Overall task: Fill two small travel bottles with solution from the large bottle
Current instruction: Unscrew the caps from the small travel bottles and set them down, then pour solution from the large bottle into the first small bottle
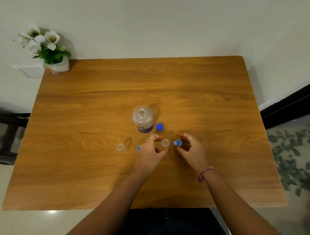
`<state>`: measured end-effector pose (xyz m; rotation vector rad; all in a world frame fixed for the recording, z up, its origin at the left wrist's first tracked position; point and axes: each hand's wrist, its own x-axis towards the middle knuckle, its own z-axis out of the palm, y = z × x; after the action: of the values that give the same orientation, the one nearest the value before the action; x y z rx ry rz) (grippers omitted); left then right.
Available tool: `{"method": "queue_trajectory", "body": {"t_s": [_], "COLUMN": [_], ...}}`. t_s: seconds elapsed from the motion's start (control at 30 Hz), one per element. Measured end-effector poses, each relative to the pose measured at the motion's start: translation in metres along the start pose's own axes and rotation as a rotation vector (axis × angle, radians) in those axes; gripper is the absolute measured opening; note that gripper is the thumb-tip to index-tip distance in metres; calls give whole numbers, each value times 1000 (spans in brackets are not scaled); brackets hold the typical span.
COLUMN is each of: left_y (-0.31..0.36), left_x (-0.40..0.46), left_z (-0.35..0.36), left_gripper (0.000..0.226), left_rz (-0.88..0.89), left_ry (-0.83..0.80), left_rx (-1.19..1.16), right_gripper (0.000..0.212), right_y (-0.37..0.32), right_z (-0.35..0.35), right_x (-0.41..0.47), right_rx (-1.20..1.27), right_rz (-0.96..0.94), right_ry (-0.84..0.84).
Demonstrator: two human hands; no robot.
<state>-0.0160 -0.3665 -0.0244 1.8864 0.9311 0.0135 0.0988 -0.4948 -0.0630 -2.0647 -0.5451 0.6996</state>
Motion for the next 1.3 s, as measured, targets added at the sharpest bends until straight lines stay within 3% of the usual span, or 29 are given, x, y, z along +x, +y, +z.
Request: {"method": "queue_trajectory", "body": {"t_s": [0.27, 0.6, 0.73, 0.83, 0.93, 1.1, 1.3], "left_y": [-19, -28, -24, -13, 0, -4, -58], "left_x": [10, 16, 14, 4, -9, -15, 0], "left_z": [8, 9, 0, -19, -53, -123, -136], "left_gripper": [33, 43, 59, 84, 90, 79, 94], "left_rz": [-50, -28, 19, 97, 163, 200, 85], "left_ry": [-11, -80, -143, -237, -182, 15, -113], "left_rx": [57, 135, 206, 424, 646, 541, 444], "right_gripper": [43, 47, 61, 74, 79, 78, 92], "right_y": [8, 11, 7, 1, -13, -56, -97], "right_z": [9, 9, 3, -11, -26, -28, 22], "right_x": [3, 1, 6, 10, 12, 22, 44], "right_rx": [-174, -156, -162, -130, -38, 130, 52], "right_rz": [-49, -24, -3, -6, 9, -96, -164], "right_ry": [-45, -43, -136, -271, -289, -175, -237]}}
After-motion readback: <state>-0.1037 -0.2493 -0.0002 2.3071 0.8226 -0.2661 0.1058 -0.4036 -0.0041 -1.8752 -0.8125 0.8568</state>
